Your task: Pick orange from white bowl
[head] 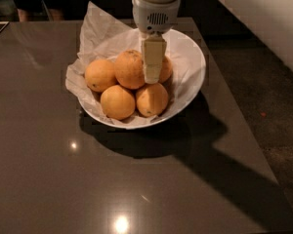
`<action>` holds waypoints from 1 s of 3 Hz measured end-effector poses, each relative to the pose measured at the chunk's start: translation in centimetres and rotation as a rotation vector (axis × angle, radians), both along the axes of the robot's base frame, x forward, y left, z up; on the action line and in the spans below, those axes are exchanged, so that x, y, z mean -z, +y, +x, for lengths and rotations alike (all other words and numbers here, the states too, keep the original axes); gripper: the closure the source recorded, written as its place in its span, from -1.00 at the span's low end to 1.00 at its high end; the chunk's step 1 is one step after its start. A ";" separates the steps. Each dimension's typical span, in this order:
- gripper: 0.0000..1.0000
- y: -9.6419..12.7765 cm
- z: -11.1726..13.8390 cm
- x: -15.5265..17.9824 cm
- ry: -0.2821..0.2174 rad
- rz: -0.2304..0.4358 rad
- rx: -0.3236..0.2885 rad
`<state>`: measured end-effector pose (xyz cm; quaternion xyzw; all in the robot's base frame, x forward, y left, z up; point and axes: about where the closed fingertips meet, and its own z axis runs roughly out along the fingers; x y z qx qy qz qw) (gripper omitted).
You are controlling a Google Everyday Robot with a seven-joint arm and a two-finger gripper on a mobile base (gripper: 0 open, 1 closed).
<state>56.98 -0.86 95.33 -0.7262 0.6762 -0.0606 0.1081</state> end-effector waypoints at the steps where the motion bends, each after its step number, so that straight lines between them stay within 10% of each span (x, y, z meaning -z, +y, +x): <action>1: -0.54 1.2 -0.2 0.7 0.019 -0.005 -0.028; 3: -0.54 2.7 -1.2 2.5 0.081 0.018 -0.034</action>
Offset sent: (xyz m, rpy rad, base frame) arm -0.0253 0.0195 -0.0289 -0.0234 0.1372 0.0382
